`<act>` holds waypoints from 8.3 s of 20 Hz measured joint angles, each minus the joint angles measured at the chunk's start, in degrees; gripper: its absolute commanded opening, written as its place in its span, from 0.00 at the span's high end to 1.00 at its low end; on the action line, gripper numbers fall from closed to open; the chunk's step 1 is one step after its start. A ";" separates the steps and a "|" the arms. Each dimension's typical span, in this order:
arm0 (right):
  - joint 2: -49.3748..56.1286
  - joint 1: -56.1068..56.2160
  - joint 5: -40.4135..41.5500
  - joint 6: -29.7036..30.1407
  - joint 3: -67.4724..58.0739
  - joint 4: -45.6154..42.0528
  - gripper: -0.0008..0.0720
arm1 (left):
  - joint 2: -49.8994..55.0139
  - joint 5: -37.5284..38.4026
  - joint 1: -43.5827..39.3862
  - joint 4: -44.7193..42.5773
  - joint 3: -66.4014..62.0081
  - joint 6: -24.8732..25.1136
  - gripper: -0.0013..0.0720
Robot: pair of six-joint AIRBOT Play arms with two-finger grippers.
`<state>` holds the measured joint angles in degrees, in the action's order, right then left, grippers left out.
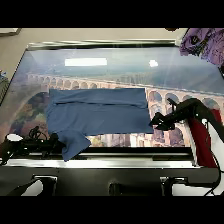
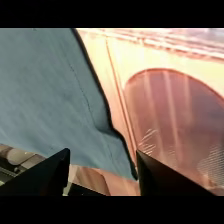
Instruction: Fold the clothes and pants, and hang the long-sleeved shirts on hangers.
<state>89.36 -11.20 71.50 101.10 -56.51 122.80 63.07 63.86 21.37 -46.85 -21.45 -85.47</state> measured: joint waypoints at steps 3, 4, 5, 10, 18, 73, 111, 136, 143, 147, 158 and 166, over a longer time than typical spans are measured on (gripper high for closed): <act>0.13 0.00 -0.61 0.09 2.16 1.68 0.77 | 0.00 0.15 0.00 0.09 -0.35 0.26 0.96; 0.22 0.00 -0.96 0.31 2.60 2.01 0.94 | 0.00 0.22 0.02 0.11 -0.72 0.52 0.96; 0.26 0.00 -1.03 0.24 2.91 3.02 0.95 | 0.00 0.26 0.00 0.17 -1.27 0.81 0.96; -2.51 0.02 -1.62 -2.19 3.48 4.33 0.95 | -0.79 3.89 0.00 -1.46 -8.74 2.23 0.96; -19.50 0.07 6.12 -13.84 3.48 -2.67 0.95 | -15.28 18.64 0.00 -15.08 -18.38 -4.59 0.96; 8.22 7.45 -8.33 -5.79 -18.88 7.78 0.95 | 28.96 5.27 -16.09 -24.33 -69.90 -7.80 0.96; -9.62 31.56 -6.86 -55.60 -36.44 -14.34 0.95 | 15.10 4.81 -20.59 -26.80 -68.15 -12.50 0.96; 9.20 48.57 -44.33 -69.24 -36.44 -10.67 0.24 | 13.27 10.12 -9.86 -26.69 -66.51 -9.05 0.96; -2.29 27.98 -17.84 -48.70 -36.46 -10.69 0.26 | 13.35 10.12 -9.86 -26.05 -66.20 -9.05 0.96; -3.34 13.68 -6.16 -34.56 -32.24 -6.08 0.26 | 13.35 10.10 -9.84 -25.70 -66.20 -9.05 0.96; 10.40 12.31 -7.78 -2.91 -15.80 21.62 0.29 | 13.40 8.50 -9.81 -25.66 -66.20 -9.03 0.95; 15.78 17.22 -12.68 0.70 -15.30 28.83 0.95 | 14.25 8.02 -9.81 -25.64 -66.18 -9.03 0.95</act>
<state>105.14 6.02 58.83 101.80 -71.81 151.63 77.32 71.88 11.55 -72.49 -87.64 -94.50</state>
